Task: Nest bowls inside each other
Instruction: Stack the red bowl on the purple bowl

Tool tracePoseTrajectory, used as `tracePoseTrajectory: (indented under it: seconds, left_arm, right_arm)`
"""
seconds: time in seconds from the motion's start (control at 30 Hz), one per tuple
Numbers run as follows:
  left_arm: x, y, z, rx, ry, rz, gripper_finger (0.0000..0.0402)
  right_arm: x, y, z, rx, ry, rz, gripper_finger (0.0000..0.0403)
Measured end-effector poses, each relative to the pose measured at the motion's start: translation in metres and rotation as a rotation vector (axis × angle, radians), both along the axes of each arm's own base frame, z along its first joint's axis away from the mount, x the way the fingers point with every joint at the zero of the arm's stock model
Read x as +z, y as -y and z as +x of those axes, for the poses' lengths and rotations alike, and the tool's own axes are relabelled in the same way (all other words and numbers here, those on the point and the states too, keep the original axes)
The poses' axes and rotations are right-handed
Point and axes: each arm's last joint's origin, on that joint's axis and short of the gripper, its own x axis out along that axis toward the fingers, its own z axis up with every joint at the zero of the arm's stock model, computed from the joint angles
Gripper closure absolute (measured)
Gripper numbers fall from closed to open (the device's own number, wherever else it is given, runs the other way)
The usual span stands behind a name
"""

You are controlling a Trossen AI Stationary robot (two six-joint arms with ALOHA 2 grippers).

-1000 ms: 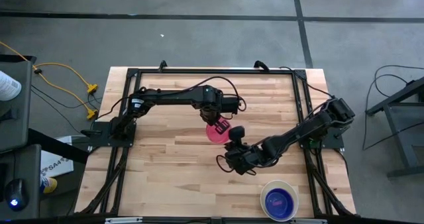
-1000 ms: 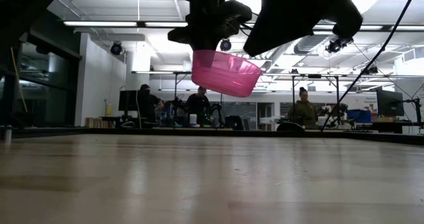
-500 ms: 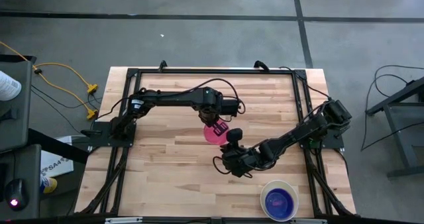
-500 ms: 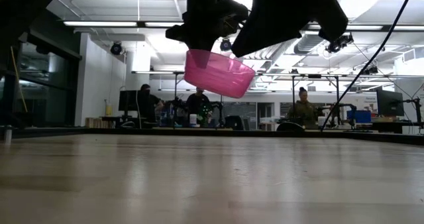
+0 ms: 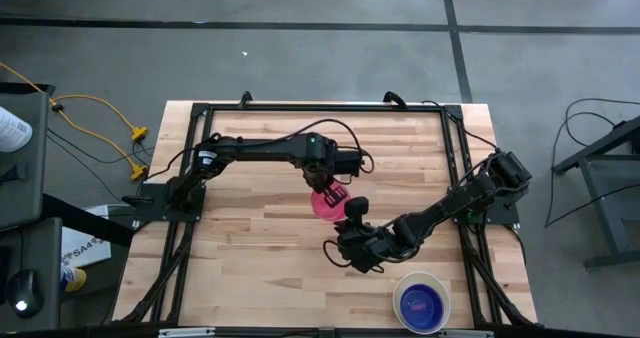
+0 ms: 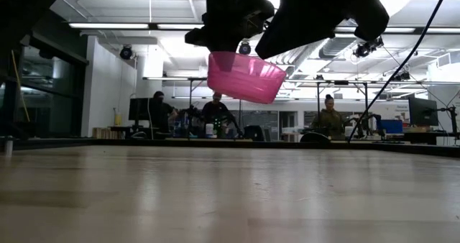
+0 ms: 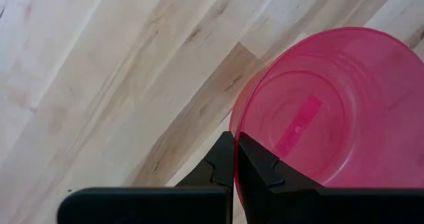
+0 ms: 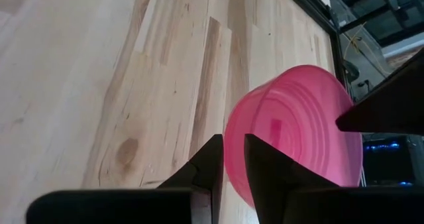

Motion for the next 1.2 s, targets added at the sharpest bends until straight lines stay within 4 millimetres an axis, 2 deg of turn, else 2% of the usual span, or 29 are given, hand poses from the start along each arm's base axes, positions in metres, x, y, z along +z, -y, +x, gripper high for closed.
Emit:
tracePoseTrajectory:
  seconds: [0.8, 1.2]
  left_arm:
    - [0.001, 0.019, 0.005, -0.173, 0.043, 0.011, 0.0401]
    - [0.002, 0.021, 0.008, -0.244, 0.066, 0.030, 0.0401]
  right_arm:
    - [-0.002, -0.015, -0.012, 0.002, -0.012, 0.013, 0.0348]
    - [-0.004, -0.018, -0.017, 0.014, -0.046, -0.012, 0.0348]
